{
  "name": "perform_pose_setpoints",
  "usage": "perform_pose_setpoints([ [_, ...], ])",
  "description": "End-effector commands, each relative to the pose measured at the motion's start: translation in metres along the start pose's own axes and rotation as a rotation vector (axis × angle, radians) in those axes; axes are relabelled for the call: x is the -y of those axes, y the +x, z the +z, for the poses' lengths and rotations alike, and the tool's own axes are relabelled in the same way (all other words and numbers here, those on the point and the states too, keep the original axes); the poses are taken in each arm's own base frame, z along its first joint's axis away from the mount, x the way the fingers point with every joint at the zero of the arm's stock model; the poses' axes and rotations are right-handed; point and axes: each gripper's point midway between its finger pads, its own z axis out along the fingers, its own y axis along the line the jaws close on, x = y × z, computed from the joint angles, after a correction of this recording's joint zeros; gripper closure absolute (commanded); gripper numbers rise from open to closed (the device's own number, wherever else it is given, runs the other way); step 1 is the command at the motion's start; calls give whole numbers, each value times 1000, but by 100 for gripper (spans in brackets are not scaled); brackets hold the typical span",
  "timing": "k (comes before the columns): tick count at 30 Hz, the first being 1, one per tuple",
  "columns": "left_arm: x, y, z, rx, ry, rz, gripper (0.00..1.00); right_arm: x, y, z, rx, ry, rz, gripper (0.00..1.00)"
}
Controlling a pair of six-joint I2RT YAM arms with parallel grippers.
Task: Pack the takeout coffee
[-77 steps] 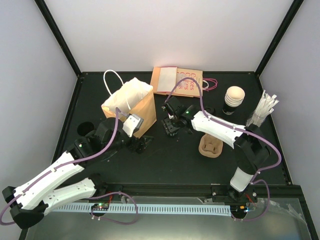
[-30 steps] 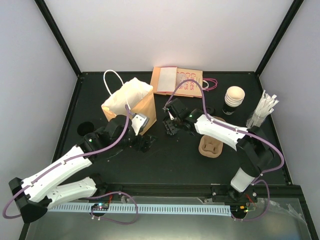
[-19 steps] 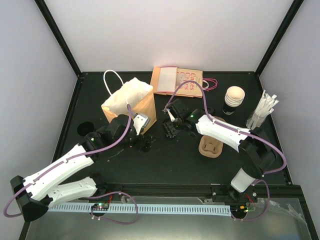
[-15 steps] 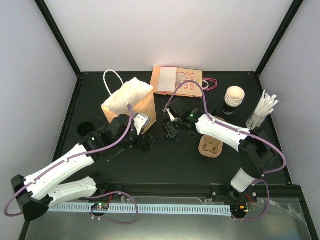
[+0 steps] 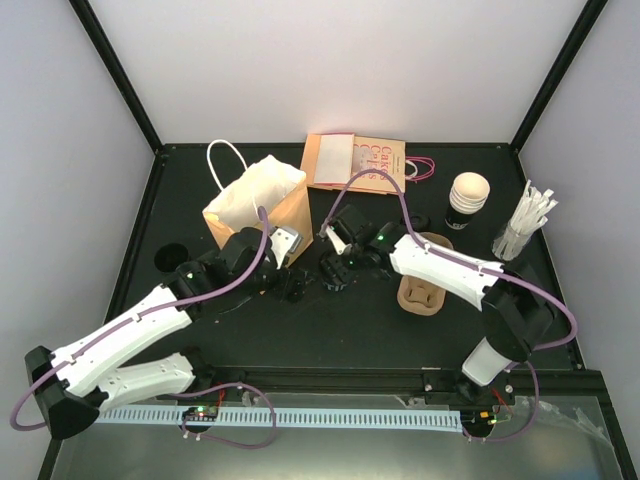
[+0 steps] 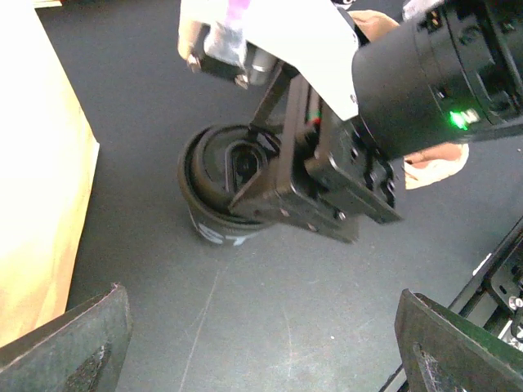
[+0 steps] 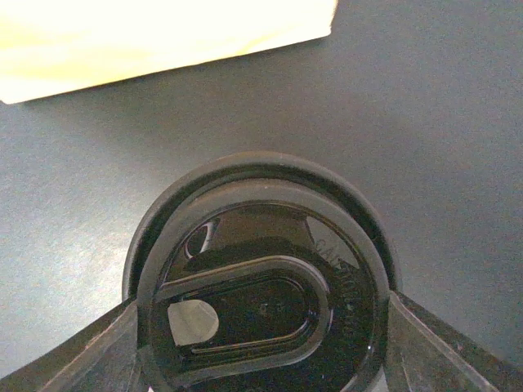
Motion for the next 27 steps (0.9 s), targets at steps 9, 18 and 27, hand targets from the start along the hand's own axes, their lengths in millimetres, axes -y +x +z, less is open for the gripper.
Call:
perform_pose_setpoints([
  [9,-16,-13,-12,52,-61,-138,10,-50,94,-14,-259,-96,-79,33],
  [18,-23,9,-19,43,-58,-280,10,-77,118,-24,-278,-141,-116,33],
  [27,-28,33,-6,11,7,-428,31,-91,132,-29,-298,-144,-176,32],
])
